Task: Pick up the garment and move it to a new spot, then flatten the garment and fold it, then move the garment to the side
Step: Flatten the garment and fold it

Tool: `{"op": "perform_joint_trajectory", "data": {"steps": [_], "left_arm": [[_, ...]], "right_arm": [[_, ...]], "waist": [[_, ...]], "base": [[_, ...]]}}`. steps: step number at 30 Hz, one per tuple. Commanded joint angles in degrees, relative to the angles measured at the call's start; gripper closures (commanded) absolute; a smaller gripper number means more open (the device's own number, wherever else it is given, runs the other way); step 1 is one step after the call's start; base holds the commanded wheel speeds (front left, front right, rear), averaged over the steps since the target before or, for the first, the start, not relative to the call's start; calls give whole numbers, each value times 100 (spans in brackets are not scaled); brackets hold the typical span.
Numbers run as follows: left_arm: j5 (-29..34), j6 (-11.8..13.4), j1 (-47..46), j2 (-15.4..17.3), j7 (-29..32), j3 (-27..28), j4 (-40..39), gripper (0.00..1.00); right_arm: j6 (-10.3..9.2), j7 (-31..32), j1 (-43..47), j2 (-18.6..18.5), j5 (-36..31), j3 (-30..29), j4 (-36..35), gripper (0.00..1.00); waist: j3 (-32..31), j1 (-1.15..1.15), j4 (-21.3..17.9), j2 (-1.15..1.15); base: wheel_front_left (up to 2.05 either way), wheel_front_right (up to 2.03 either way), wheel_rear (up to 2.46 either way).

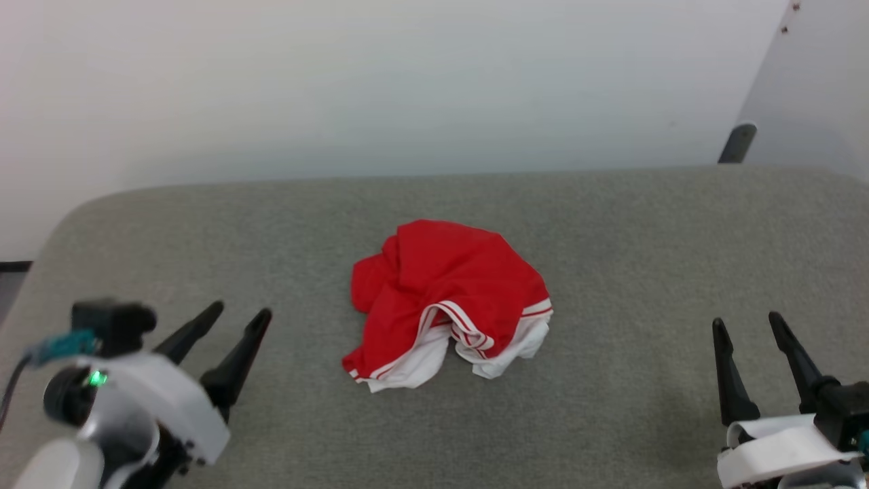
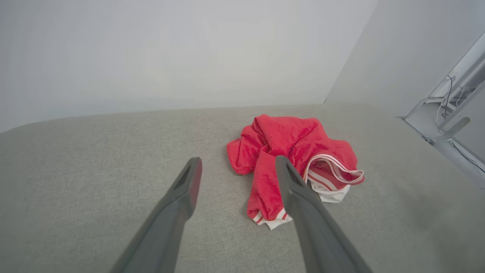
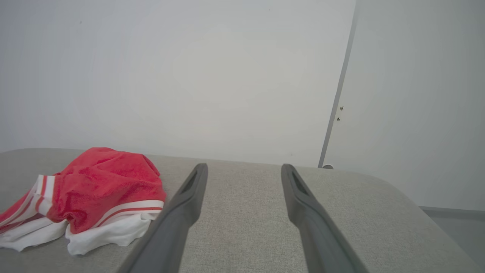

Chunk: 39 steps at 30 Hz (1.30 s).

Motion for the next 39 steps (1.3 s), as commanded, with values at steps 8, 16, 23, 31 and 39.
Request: {"op": "perform_joint_trajectory", "data": {"steps": [8, 16, 23, 31, 39], "left_arm": [[-313, 151, -868, 80, 1331, -408, 72, 0], [-576, 502, -1409, 102, 2574, -711, 374, 0], [-551, 724, -1686, 152, 3239, -938, 713, 0], [-535, 850, -1903, 117, 3567, -1091, 1209, 0], [-681, 789, -2019, -92, 3670, -1176, 1858, 100]], "right_arm": [[-2, -28, -346, 53, 71, 51, -76, 0], [-2, -28, -550, 157, 118, -14, -163, 0], [-2, -28, -732, 243, 141, -29, -232, 0], [-1, -28, -875, 285, 156, -16, -228, 0], [-2, -28, -1043, 301, 137, 34, -190, 0]], "waist": [[544, 0, -448, 0], [1019, 0, -752, 0], [1377, 0, -911, 0], [1616, 0, -974, 0], [1746, 0, -956, 0]], "base": [[0, 0, 0], [0, 0, 0], [0, 0, 0], [0, 0, 0], [0, 0, 0]]}}
